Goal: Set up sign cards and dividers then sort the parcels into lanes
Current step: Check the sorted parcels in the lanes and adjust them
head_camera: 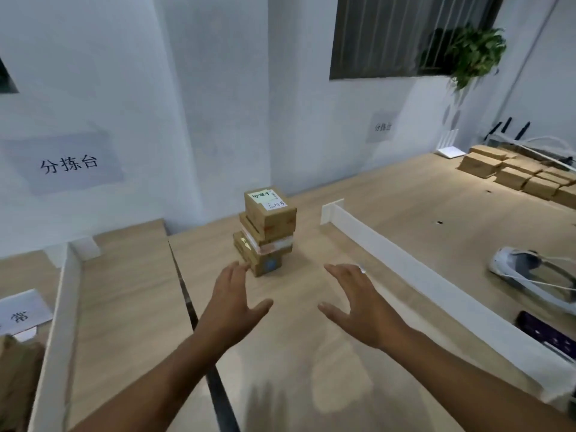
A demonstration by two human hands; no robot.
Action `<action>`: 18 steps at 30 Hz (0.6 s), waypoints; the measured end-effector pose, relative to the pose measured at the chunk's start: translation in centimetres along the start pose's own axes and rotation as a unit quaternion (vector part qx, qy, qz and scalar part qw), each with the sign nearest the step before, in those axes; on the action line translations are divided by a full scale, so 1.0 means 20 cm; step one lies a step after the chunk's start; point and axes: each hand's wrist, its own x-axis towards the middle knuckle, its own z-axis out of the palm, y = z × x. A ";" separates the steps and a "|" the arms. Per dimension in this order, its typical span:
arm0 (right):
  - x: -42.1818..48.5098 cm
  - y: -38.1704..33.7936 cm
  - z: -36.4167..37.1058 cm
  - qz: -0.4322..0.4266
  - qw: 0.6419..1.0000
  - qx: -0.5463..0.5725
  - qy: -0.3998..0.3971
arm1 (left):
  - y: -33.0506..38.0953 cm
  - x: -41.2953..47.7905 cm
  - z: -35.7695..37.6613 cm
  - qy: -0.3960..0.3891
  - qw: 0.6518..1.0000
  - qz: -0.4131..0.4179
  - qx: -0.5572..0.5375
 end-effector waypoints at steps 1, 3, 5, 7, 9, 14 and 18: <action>0.11 0.04 -0.01 -0.017 1.000 -0.003 -0.010 | -0.01 0.10 0.01 0.007 1.000 -0.006 -0.002; 0.33 0.13 0.00 -0.040 0.999 -0.009 -0.016 | -0.03 0.32 0.02 0.024 1.000 -0.012 -0.011; 0.56 0.20 0.03 -0.047 0.999 -0.019 -0.018 | -0.06 0.56 0.06 0.036 0.999 -0.013 -0.029; 0.82 0.26 0.06 -0.048 0.998 -0.016 -0.028 | -0.10 0.82 0.09 0.042 0.998 -0.018 -0.045; 1.10 0.31 0.10 -0.060 0.997 -0.016 -0.038 | -0.17 1.06 0.14 0.051 0.997 -0.027 -0.046; 1.79 0.44 0.25 -0.049 0.998 0.000 -0.041 | -0.34 1.56 0.29 0.034 0.996 -0.029 -0.070; 2.11 0.53 0.47 -0.024 0.993 0.041 -0.105 | -0.43 1.76 0.47 0.010 0.998 -0.022 -0.062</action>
